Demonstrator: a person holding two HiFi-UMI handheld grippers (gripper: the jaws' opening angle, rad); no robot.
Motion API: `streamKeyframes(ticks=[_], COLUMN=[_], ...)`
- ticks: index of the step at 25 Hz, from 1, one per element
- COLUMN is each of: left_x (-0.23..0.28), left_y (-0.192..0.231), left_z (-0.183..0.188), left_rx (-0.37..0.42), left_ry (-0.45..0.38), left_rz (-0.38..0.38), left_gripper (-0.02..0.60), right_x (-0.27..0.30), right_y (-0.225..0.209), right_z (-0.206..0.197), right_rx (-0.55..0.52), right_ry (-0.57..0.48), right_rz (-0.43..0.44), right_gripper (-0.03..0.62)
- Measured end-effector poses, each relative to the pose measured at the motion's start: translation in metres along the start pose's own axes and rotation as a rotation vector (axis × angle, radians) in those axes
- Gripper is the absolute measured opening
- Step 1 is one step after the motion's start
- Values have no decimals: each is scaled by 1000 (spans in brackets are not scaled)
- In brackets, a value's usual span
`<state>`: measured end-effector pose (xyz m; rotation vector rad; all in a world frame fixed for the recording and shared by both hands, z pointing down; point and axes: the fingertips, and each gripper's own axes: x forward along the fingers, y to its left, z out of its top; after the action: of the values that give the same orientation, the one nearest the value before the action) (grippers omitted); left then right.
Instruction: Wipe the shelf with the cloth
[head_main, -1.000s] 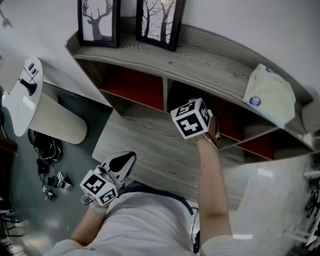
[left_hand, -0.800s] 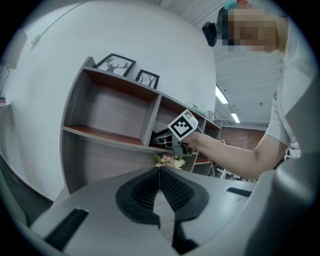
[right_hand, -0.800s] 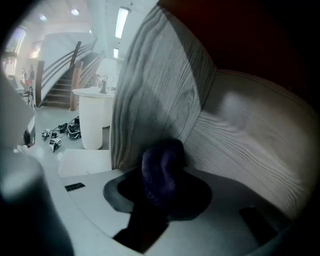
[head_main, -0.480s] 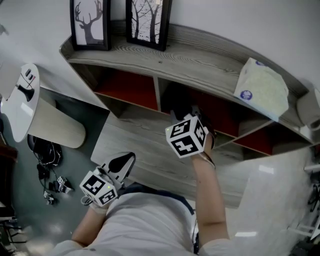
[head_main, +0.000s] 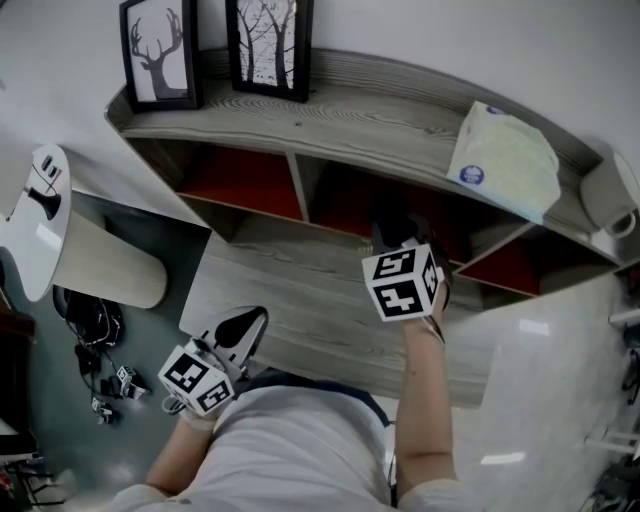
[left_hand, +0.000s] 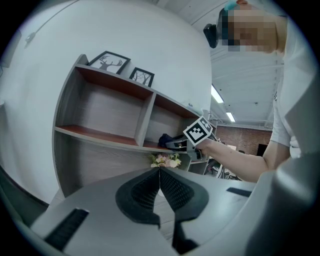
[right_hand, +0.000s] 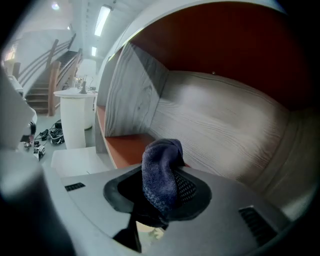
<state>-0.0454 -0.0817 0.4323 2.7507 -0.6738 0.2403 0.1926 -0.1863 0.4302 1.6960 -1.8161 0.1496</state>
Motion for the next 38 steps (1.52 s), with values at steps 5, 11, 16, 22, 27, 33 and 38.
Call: streamKeyframes(ticks=[5,11,16,22,27,33,38], left_x=[2,6,8,10,12,19,23], left_y=[-4,-8,-9,-10,-11,-17,-19], left_z=[0,-1,-2,-4,-6,-3,-6], left_rx=[6,13,13,14,12,24,28], left_ry=[3,10,18,22,30,36,49], left_rz=[-17,-34,-38,-50,-58,-83,-91], left_gripper=[17,16,17,16,16,17,17], right_x=[-21,-41,-54,-62,-69,-81,-89], right_y=[-32,-55,-66,-70,-78,-81,-86], right_z=[-23,-46,-58,-65,-64,-57,-50], right_rx=[45,85,83,133,416,713,1018], right_ry=[26,43,65,60,-78,-280,-469], right_rz=[-83,-155,-215,-252,-223,-175,-95], right_gripper=[117,117,117,117,114,112,112])
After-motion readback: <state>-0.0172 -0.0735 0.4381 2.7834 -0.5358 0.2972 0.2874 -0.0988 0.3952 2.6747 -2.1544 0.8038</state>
